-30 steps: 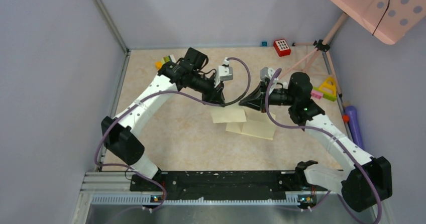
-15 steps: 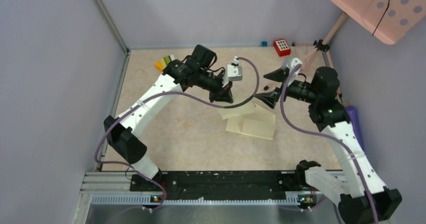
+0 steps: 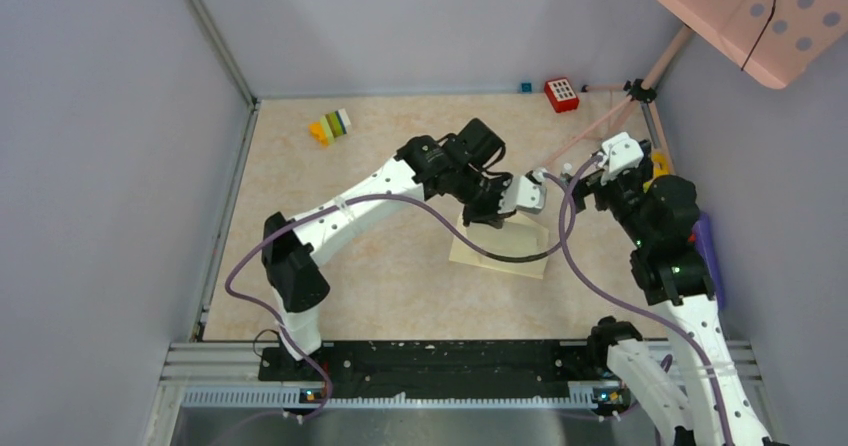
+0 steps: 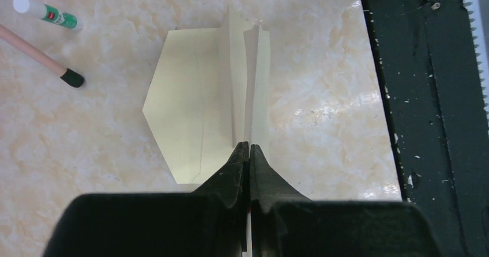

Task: Place the letter into the envelope and seal it
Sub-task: Fold the letter.

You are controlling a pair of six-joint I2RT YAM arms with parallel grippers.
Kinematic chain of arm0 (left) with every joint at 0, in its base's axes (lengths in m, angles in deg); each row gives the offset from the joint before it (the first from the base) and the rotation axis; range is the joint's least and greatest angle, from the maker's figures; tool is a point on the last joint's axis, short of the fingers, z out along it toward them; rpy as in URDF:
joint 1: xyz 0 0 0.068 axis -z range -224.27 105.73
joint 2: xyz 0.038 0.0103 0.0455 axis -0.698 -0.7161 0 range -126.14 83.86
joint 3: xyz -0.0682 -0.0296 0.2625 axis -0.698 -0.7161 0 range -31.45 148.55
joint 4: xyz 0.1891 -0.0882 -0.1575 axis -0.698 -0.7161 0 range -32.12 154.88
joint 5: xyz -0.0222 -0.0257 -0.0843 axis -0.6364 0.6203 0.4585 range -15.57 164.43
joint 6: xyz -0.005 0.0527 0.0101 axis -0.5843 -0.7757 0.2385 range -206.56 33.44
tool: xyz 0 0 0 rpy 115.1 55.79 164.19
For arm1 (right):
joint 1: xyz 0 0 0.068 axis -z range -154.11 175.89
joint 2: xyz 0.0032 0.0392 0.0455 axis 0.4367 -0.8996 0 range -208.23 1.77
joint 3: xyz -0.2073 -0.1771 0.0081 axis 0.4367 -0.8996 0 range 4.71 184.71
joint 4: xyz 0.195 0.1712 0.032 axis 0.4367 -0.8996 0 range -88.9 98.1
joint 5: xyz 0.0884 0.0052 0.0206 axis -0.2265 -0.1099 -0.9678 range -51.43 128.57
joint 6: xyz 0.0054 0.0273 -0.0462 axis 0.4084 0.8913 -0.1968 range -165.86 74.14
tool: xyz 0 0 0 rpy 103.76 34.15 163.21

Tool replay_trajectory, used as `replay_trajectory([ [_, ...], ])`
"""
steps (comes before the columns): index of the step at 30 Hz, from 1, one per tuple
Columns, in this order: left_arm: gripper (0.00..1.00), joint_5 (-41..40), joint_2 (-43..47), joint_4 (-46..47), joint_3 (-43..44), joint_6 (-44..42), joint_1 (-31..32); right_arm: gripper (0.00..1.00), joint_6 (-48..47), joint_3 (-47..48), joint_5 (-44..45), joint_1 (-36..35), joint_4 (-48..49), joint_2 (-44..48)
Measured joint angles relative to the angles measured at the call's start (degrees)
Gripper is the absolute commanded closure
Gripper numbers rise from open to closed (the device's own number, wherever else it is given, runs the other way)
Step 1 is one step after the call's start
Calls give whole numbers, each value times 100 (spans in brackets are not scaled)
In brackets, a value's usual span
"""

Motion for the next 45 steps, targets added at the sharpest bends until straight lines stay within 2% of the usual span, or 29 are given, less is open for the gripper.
replay_trajectory([
  [5, 100, -466, -216, -111, 337, -258, 219, 4, -61, -168, 678, 83, 61, -74],
  [13, 100, -1058, -339, -155, 522, -564, 442, 4, -74, -168, 1222, 151, 273, -20],
  [34, 100, -1749, -730, -334, 949, -629, 809, 4, -116, -245, 1375, 155, 426, 50],
  [45, 100, -1867, -1021, -538, 1434, -212, 885, 4, -116, -289, 1384, 157, 433, 55],
])
